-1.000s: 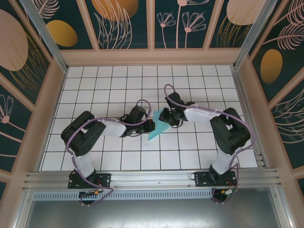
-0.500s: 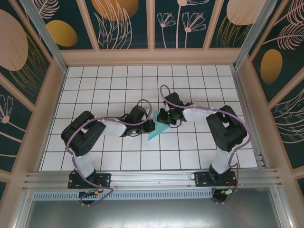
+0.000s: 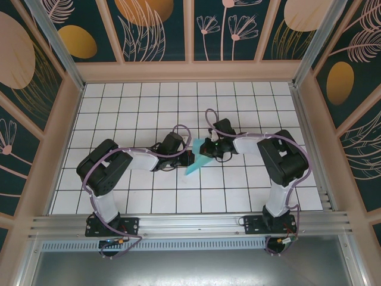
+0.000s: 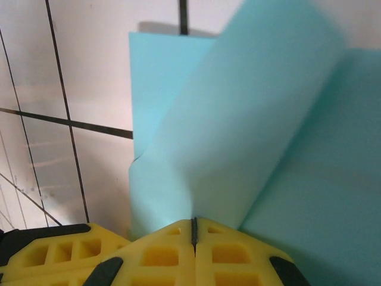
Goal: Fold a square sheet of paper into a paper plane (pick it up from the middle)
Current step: Fourth fold the wing at the center of the table.
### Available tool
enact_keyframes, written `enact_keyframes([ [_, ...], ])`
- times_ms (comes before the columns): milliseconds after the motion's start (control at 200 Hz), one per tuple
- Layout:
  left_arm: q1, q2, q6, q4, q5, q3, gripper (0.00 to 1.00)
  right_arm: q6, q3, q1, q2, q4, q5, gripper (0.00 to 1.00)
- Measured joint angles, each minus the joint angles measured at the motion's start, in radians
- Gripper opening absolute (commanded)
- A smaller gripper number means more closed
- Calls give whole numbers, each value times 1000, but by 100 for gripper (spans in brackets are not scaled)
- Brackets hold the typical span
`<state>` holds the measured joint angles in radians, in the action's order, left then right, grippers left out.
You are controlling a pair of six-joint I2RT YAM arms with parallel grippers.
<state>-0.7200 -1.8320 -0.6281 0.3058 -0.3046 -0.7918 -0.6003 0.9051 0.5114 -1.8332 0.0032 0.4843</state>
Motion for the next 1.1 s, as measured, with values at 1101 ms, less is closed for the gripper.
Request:
enact_keyframes([
  [1101, 0, 3, 113, 4, -5, 6, 0, 22, -2, -66, -18, 72, -2, 3],
])
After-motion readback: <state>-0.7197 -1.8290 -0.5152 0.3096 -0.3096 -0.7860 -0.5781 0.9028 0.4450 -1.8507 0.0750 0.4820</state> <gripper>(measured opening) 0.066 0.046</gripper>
